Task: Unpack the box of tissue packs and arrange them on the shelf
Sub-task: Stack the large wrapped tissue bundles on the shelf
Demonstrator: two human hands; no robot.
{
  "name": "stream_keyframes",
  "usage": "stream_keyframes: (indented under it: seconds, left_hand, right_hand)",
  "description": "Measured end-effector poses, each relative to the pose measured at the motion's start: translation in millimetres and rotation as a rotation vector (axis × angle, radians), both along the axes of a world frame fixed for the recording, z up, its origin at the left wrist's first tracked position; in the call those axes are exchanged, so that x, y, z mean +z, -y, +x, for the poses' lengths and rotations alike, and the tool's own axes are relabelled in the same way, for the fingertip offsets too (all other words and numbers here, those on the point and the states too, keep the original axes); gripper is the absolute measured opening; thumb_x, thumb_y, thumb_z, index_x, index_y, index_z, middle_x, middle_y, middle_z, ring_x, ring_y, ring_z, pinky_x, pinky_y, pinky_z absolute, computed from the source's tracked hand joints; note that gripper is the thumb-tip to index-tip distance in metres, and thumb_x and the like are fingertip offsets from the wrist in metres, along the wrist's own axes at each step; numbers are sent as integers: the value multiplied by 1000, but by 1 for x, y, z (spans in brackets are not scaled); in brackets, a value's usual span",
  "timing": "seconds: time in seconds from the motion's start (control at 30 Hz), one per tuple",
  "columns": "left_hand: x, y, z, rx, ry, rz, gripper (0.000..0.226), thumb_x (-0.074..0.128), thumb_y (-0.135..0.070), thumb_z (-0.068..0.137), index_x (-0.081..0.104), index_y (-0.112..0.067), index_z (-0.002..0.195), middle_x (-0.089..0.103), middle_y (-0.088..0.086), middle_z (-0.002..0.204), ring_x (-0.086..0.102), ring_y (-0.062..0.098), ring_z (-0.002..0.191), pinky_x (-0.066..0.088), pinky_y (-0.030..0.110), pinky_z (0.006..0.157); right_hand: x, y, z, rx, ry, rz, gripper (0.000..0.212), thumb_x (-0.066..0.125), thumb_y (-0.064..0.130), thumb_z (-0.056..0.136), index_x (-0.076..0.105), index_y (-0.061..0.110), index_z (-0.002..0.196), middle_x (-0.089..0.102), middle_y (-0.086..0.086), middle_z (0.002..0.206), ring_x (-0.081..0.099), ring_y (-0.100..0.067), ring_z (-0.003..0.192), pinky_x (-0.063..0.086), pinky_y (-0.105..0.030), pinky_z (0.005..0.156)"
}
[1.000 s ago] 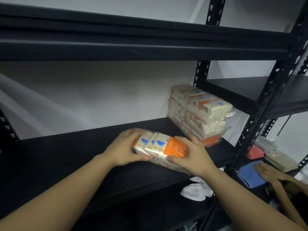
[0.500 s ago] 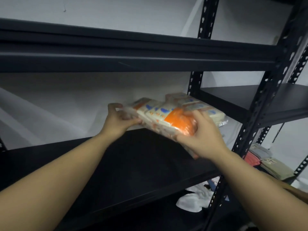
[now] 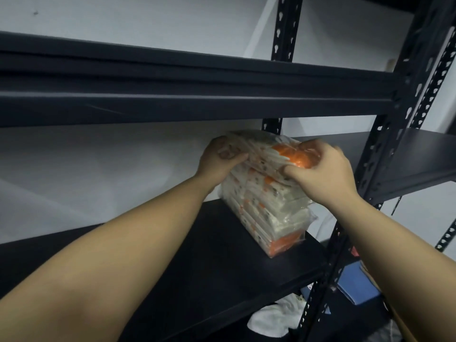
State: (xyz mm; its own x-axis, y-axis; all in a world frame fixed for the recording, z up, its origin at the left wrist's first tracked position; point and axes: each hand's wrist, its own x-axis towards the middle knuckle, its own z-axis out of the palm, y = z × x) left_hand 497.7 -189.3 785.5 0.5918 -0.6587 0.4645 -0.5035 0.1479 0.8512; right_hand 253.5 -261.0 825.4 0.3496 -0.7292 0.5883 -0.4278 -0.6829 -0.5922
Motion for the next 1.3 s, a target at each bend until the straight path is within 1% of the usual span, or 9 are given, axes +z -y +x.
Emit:
stream_keyframes:
  seconds: [0.1,0.17,0.3,0.6,0.77,0.9,1.07,1.17,1.3]
  left_hand:
    - [-7,15,-1,-31,-1,18,75,88,-48,78,55,-28,142,62,-9,136,60,13,126,48,40,112]
    - [-9,24,1,-48,-14,20,68,85,-46,82,55,-31,141,63,-16,130,60,10,124,48,39,112]
    - [-10,33,5,-86,-10,41,44,79,-42,90,57,-45,128,62,-27,119,59,-6,113,48,33,110]
    - [-9,39,10,-75,15,96,49,66,-41,100,51,-33,146,58,-26,125,52,-20,105,42,4,86]
    - [-9,40,11,-62,25,167,51,58,-48,103,51,-29,150,60,-7,142,57,11,127,48,29,103]
    - [-4,38,7,-51,63,230,49,48,-48,106,50,-27,150,60,-2,144,57,18,128,48,38,108]
    - [-14,22,-5,-96,82,237,50,46,-51,106,46,-32,153,56,-9,147,53,8,128,43,29,103]
    - [-38,7,-15,-77,10,302,75,49,-71,94,38,-33,157,51,-6,155,51,13,138,40,38,117]
    - [-84,-26,-37,-27,28,504,77,55,-58,100,27,-26,163,36,-2,166,37,20,150,29,32,120]
  right_hand:
    - [-4,12,1,-20,6,-6,74,71,64,54,65,33,122,59,-4,115,58,-33,110,54,-51,93]
    - [-6,17,3,-17,8,-3,73,71,65,56,66,32,121,60,-3,117,59,-33,111,54,-51,94]
    - [-7,26,7,5,9,0,71,70,72,58,68,34,118,66,-1,116,62,-30,109,56,-50,92]
    - [-12,26,16,62,-18,-29,77,65,83,62,69,35,121,65,-3,119,60,-30,112,54,-49,94]
    - [-15,21,22,51,-81,-63,91,54,93,63,66,34,131,61,-9,128,57,-35,119,50,-48,99]
    - [-19,24,20,62,-154,-84,95,55,96,64,62,36,137,59,-8,136,54,-36,124,50,-53,102]
    - [-31,16,4,142,-159,-70,106,63,93,62,43,42,153,32,-15,165,27,-40,152,36,-62,117]
    - [-45,4,-7,152,-157,-72,107,73,85,67,31,45,158,15,-11,171,16,-38,156,29,-60,119]
    - [-70,-13,-23,111,-179,-75,113,76,75,73,14,44,162,-1,-6,174,9,-31,158,26,-53,120]
